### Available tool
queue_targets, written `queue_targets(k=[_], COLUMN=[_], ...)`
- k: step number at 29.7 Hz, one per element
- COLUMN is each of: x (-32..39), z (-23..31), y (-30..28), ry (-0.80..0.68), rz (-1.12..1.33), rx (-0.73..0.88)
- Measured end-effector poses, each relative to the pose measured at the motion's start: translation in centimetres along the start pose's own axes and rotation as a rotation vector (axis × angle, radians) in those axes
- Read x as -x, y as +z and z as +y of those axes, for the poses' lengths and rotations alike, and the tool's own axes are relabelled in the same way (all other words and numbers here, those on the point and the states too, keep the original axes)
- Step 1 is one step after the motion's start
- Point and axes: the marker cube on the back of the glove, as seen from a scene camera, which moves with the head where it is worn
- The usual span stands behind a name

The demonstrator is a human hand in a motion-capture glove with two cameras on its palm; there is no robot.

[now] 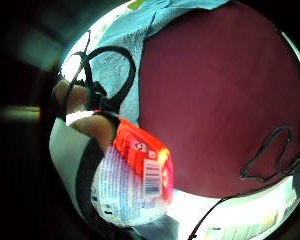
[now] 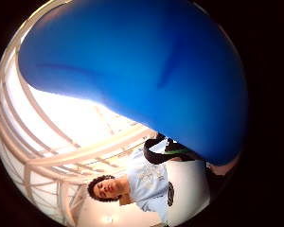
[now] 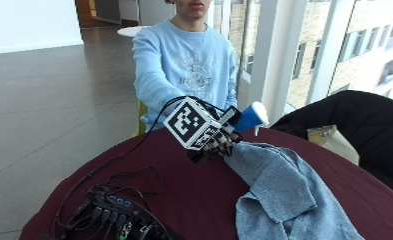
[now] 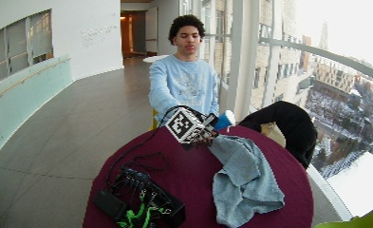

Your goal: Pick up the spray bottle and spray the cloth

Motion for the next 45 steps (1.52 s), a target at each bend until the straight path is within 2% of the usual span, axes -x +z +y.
queue_targets(k=[45], x=[-0.19], z=[-0.42], y=[0.65], ry=[-0.001], rz=[-0.082], rx=[-0.045])
